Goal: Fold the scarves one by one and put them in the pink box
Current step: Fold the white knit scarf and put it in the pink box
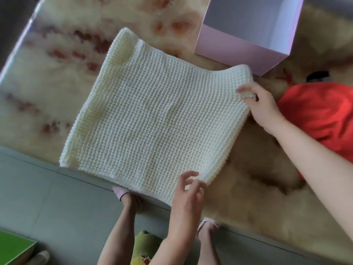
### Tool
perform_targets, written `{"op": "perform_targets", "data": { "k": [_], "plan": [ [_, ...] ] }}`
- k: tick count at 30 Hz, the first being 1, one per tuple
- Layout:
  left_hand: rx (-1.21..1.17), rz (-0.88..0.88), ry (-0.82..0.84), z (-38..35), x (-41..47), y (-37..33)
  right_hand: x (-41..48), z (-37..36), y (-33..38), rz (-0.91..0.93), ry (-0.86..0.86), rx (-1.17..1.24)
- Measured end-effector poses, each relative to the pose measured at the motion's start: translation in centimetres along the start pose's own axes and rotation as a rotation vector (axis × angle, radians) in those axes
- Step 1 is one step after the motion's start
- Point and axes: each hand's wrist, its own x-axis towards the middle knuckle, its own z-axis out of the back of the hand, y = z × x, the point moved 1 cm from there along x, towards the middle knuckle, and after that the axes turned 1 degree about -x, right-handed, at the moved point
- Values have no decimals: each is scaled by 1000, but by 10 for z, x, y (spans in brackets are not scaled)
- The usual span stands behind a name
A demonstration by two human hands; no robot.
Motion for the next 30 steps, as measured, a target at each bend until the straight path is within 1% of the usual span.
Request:
{"op": "perform_targets", "data": {
  "k": [2, 4, 5, 7, 8, 9, 12, 14, 16, 20, 22, 26, 30],
  "plan": [
    [50, -33, 23, -7, -4, -6, -1, 16, -8, -52, 127, -30],
    [13, -46, 13, -9, -9, -10, -6, 28, -11, -128, 248, -10],
    [-14, -33, -13, -8, -10, -12, -7, 32, -12, -124, 295, -73],
    [-81, 44, -44, -4, -11, -11, -7, 34, -11, -30, 373, -294],
    [-123, 78, -67, -2, -12, -10, -7, 32, -9, 28, 382, -382],
    [-149, 95, -104, 2, -11, -10, -6, 29, -6, 81, 353, -446],
    [-194, 149, -181, 16, -11, -12, 5, 20, 15, 254, 111, -549],
    [-209, 187, -262, 28, -6, -12, 15, 9, 40, 332, 37, -591],
    [-265, 238, -341, 45, 0, -13, 28, -6, 67, 408, 48, -625],
    [-294, 220, -442, 96, 11, -7, 61, -47, 124, 569, 125, -676],
    [-330, 251, -473, 123, 16, 7, 76, -73, 156, 631, 151, -685],
    [-418, 339, -491, 179, 38, 44, 103, -129, 211, 655, 208, -724],
    [-490, 403, -529, 224, 62, 82, 129, -185, 242, 659, 216, -715]
  ]
}}
